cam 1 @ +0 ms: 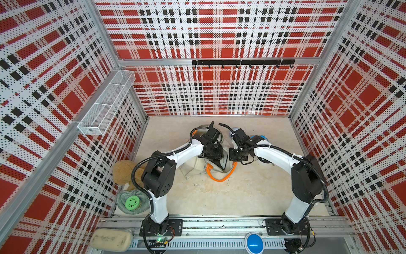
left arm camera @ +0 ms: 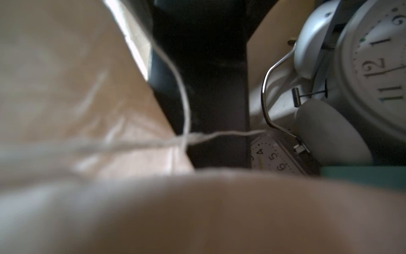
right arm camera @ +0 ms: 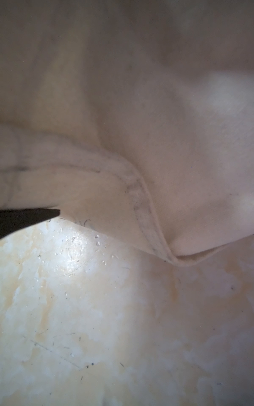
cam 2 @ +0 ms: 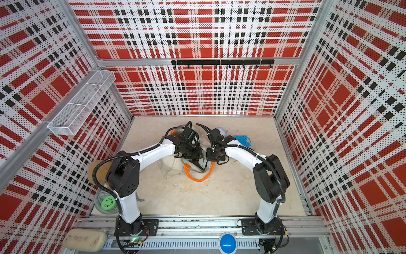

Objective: Take the alarm clock out of the canvas bag
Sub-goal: Pick up the alarm from the canvas bag.

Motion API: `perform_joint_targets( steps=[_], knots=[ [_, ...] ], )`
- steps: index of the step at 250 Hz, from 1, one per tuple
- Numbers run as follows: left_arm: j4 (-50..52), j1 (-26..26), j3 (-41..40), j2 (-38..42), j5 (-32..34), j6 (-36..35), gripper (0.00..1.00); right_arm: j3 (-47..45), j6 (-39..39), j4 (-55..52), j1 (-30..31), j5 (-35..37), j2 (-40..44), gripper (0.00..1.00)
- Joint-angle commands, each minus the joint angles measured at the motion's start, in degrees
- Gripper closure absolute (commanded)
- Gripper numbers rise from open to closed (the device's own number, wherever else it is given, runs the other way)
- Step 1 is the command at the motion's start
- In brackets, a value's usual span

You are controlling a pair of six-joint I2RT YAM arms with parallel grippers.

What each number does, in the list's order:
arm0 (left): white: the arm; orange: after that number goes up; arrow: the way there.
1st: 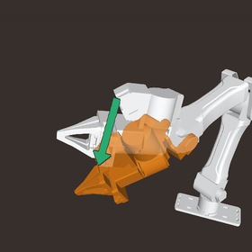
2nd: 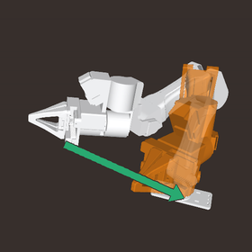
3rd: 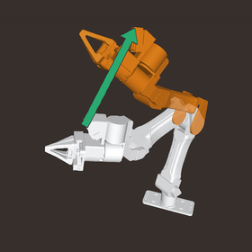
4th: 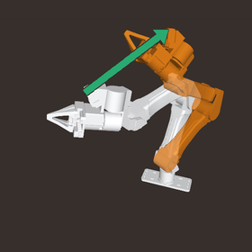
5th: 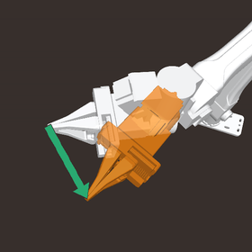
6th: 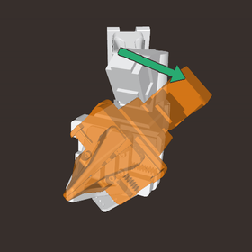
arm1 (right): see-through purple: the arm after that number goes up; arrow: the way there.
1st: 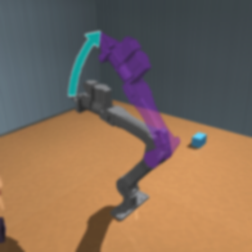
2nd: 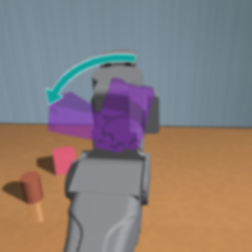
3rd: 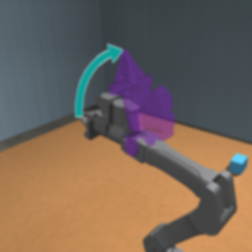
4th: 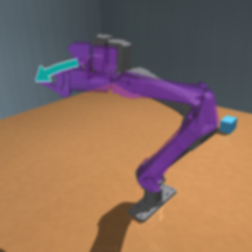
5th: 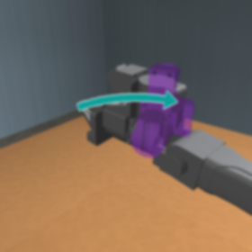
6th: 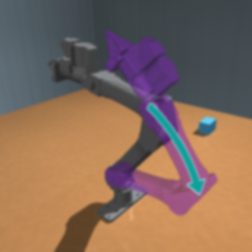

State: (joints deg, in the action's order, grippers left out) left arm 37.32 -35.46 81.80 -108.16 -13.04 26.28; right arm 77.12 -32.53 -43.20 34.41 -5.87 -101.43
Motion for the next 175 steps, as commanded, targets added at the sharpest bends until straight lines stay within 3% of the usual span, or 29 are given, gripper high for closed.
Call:
perform_joint_targets(
  steps=[1,42,68,106,175],
  knots=[
    [3.7,-0.5,0.3,1.0,1.9,-0.5,0.64,1.6,0.4,0.4,0.0,1.0,0.1,0.89],
    [4.5,-0.6,-0.4,3.4,2.5,0.0,0.72,1.8,0.5,0.6,0.0,0.9,1.1,0.80],
    [6.2,-0.3,-0.4,6.2,3.5,0.4,0.74,2.6,1.4,1.3,0.0,0.3,2.7,0.69],
    [9.4,0.5,-0.5,12.2,4.9,0.9,0.75,3.3,4.2,6.0,0.0,-5.6,6.7,0.54],
    [14.1,3.2,0.3,24.1,4.6,1.4,0.73,5.3,6.6,13.8,-0.1,-16.8,14.4,0.49]
  ],
)
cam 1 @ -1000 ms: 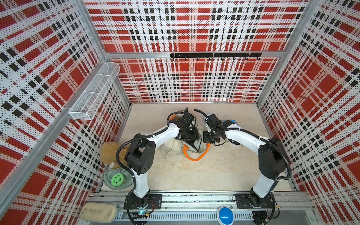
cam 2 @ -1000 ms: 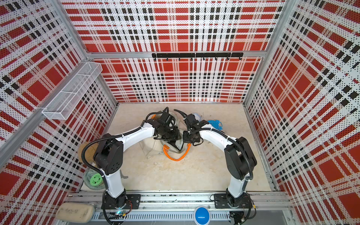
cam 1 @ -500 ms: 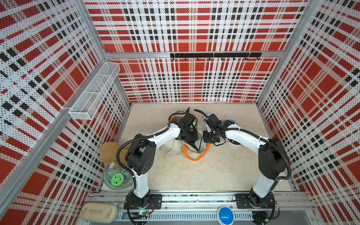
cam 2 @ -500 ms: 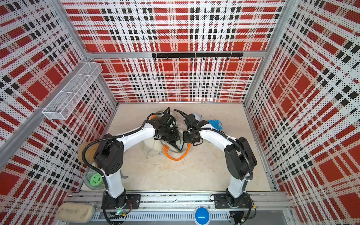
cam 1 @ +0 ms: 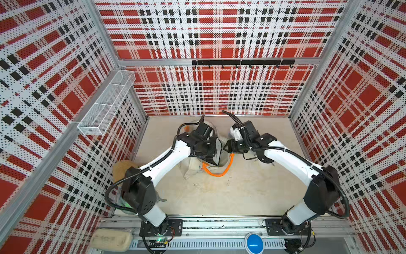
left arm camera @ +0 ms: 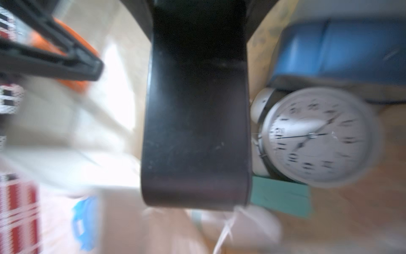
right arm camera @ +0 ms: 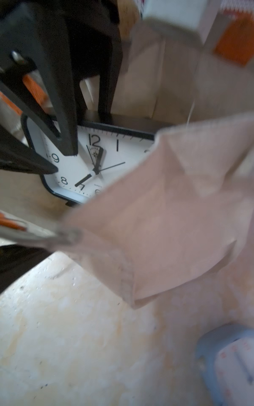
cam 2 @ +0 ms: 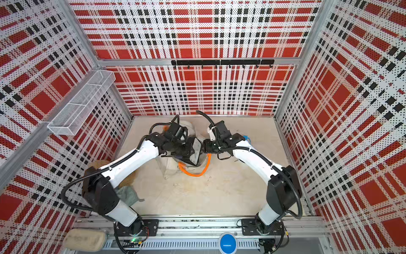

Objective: Take the alarm clock out of the canvas bag
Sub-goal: Pick up the alarm from the canvas bag, then place the alarm at the center of the board.

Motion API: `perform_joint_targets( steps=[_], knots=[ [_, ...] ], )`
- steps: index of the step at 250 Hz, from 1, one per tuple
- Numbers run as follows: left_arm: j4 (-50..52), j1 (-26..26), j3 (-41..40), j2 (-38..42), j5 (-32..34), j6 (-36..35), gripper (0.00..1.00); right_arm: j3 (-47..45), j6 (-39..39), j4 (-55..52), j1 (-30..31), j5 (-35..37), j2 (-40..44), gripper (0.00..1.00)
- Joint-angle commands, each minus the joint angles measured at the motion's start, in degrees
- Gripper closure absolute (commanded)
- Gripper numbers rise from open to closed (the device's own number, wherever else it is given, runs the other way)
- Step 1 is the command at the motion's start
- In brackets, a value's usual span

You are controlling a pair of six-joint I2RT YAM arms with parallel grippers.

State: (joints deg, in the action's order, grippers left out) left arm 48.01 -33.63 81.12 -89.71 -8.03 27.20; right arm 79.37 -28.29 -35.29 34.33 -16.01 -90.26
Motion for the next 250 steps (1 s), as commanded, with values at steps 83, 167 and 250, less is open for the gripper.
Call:
perform_joint_targets(
  steps=[83,167,250],
  knots=[
    [6.4,5.8,12.3,12.2,-9.5,-2.3,0.73,4.8,-0.4,10.7,-2.6,-17.0,11.1,0.49],
    [8.8,-9.4,31.0,0.9,-1.9,0.6,0.73,-1.6,-14.5,9.7,-16.2,-8.1,25.5,0.52],
    [4.4,-22.5,45.9,-25.3,5.0,7.9,0.74,2.2,-15.4,-3.2,-21.8,10.6,35.0,0.56]
  ],
)
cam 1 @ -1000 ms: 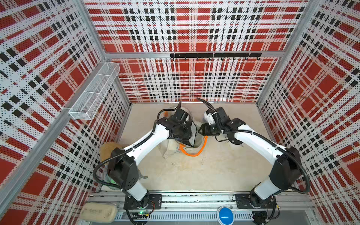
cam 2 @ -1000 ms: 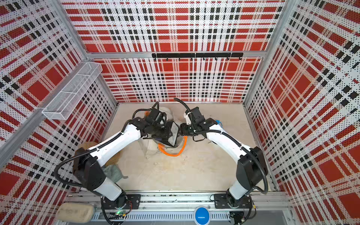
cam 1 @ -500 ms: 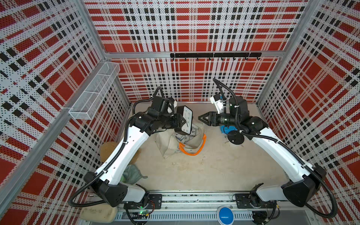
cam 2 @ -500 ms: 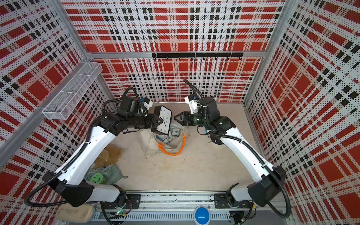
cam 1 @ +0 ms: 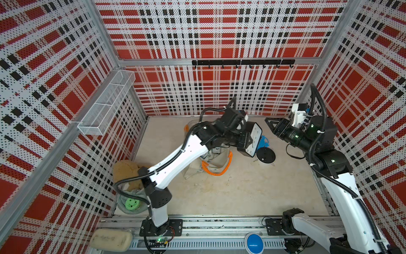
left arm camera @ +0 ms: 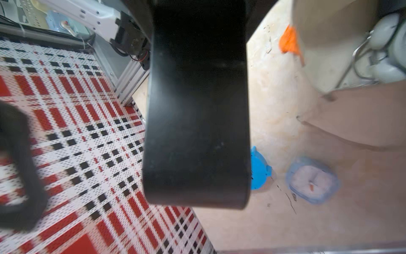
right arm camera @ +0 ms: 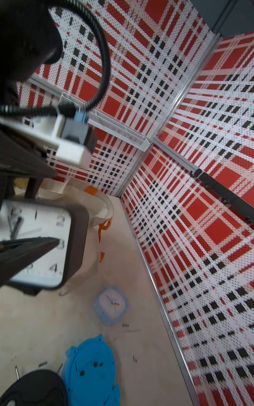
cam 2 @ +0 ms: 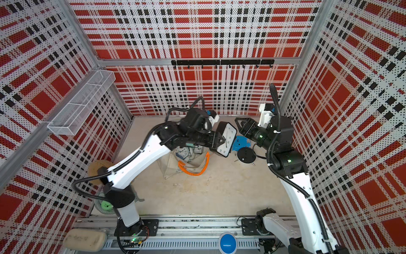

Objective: Take the alarm clock out of the canvas bag
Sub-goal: Place the alarm at the center of the board.

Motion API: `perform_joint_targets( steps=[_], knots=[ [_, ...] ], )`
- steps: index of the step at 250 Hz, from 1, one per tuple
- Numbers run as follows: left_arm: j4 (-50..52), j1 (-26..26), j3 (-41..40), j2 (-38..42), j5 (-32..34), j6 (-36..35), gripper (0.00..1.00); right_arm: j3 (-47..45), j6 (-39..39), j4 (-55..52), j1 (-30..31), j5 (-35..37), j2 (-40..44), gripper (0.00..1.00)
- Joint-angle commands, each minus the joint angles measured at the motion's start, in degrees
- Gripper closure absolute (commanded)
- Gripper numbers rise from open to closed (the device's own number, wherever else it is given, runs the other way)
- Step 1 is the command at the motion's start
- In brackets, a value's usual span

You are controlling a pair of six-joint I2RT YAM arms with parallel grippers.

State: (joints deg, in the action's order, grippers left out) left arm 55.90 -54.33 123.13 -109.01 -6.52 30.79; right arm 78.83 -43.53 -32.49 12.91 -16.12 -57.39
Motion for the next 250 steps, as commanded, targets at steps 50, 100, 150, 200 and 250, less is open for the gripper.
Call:
perform_joint_targets(
  steps=[50,100,150,200,250],
  knots=[
    [-13.2,-1.0,-0.8,-12.9,3.5,12.0,0.76,3.5,4.2,-8.5,-0.5,15.9,5.6,0.56],
    [-37.2,3.5,-20.2,-10.0,-0.7,24.1,0.76,3.3,7.0,-11.3,-0.5,16.0,6.5,0.56],
    [-39.1,6.4,-24.4,-10.7,-0.5,24.3,0.76,1.8,7.3,-10.9,-0.5,14.5,6.3,0.56],
    [-39.3,8.6,-24.1,-12.4,0.6,24.1,0.69,1.0,7.5,-10.8,-0.6,14.0,6.7,0.56],
    [-35.7,9.8,-18.3,-17.5,-1.4,24.6,0.61,1.4,8.8,-11.7,-0.5,14.9,7.2,0.56]
  ],
)
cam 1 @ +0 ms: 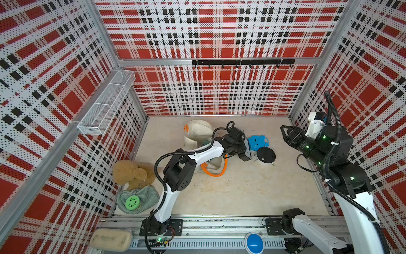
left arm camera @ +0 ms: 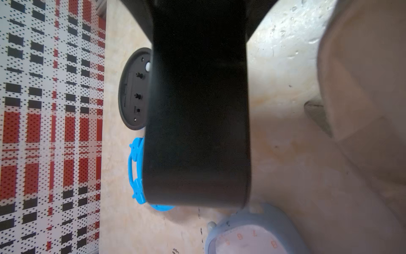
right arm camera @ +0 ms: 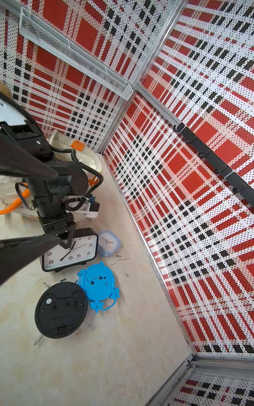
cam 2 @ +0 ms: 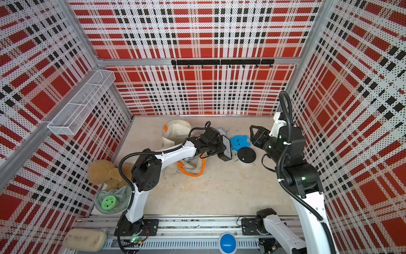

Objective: Take the alarm clock out of the canvas bag
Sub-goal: Place the alarm at the center of the board.

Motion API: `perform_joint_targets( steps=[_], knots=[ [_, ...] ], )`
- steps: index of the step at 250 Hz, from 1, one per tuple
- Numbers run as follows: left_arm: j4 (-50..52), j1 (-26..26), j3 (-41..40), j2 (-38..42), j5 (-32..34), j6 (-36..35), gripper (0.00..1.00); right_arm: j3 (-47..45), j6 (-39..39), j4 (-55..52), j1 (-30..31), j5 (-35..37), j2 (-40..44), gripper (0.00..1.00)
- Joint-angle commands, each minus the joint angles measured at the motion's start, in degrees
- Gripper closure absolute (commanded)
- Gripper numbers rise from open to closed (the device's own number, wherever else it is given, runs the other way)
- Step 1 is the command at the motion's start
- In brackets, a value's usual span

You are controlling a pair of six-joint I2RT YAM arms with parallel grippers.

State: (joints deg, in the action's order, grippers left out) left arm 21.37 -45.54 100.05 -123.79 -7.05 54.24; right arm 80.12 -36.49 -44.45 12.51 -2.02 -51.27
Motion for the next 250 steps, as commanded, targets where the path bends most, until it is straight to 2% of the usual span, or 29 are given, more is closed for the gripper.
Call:
perform_joint_targets(
  steps=[1,30,56,72,104,136,173,250],
  knots=[
    [-1.1,1.1,4.9,-2.8,-0.9,1.1,0.61,0.1,1.8,0.2,-0.2,0.8,1.1,0.56],
    [-0.6,1.5,6.3,-4.7,-1.7,1.6,0.54,-0.1,2.0,0.0,-0.2,1.6,1.7,0.56],
    [1.9,1.8,6.4,-4.6,0.2,1.0,0.44,-0.2,2.2,-0.3,-0.2,1.8,1.9,0.56],
    [3.1,2.0,6.0,-4.3,1.0,0.4,0.42,-0.1,2.2,-0.5,-0.2,1.8,1.9,0.56],
    [4.0,2.1,5.7,-4.1,0.8,-1.2,0.25,-0.1,2.5,-0.4,-0.2,1.8,1.9,0.56],
    [8.7,1.9,8.9,-3.5,2.6,-4.9,0.08,0.0,2.3,-0.5,-0.2,1.3,1.5,0.55],
    [14.8,2.2,11.9,-1.9,5.2,-8.1,0.01,-0.4,1.8,-0.3,-0.2,0.6,1.3,0.55],
    [18.1,3.2,11.2,-2.9,4.5,-7.9,0.00,0.2,1.4,-1.1,-0.2,-0.3,0.9,0.55]
  ],
)
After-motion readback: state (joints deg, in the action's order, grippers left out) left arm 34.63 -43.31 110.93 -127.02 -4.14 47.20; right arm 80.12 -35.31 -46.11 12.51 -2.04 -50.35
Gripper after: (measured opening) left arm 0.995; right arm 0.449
